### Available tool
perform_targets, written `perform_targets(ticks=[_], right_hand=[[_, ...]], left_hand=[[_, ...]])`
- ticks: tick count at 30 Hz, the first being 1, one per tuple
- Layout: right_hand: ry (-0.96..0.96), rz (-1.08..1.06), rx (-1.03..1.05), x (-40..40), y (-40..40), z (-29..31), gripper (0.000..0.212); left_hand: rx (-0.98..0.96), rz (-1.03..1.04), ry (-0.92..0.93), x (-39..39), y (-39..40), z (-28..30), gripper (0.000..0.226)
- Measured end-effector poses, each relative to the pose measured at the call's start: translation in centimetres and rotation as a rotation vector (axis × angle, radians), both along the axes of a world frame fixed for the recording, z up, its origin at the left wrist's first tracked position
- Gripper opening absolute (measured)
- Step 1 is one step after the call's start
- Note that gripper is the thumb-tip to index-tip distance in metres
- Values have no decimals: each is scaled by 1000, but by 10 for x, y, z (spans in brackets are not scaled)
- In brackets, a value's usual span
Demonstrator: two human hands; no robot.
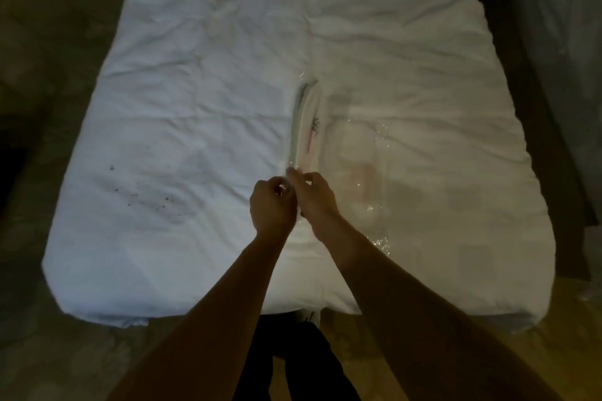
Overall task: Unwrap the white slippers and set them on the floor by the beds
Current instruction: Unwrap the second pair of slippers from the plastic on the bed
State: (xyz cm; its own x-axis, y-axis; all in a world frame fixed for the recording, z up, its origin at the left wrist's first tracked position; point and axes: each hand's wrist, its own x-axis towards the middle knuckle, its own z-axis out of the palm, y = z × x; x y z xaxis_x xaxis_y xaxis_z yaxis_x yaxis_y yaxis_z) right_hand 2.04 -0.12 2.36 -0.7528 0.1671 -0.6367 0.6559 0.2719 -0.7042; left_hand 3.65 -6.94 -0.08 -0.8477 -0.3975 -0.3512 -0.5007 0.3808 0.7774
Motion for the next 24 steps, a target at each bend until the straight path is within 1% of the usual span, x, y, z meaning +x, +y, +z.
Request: perform_targets(ticks=[2,4,8,10,12,13,15,18,21,22,24], right_hand=[[52,-8,-40,-12,-5,21,57],[119,-12,-65,-23,-9,43,56],[218,-57,-73,-37,-12,80,54],[230,-82,-95,-44,-7,92,47],[239,-87,-113,-52,1,106,30],[246,-78,-136,-56,5,113,24],[264,-21,-193,-62,11,126,19],[296,36,-249,-64,16,143,17],[348,28,-287,-68,18,159,7],[365,31,-305,-70,18,164,6],[396,31,-335,-73,20,177,5]], left_hand=[[-118,14,89,-9,0,21,22],[-162,13,176,-16,1,42,21],[-277,-118,358,-20,3,75,32],[-250,-173,467,-19,-1,86,36],[-145,-212,571,-14,-5,97,40],[-88,-207,621,-11,-6,103,39],[-19,-135,686,-9,-8,115,29],[47,60,655,-17,-9,130,16],[79,149,565,-29,-6,153,5],[86,170,534,-34,-5,161,4],[102,227,464,-42,-4,176,11]])
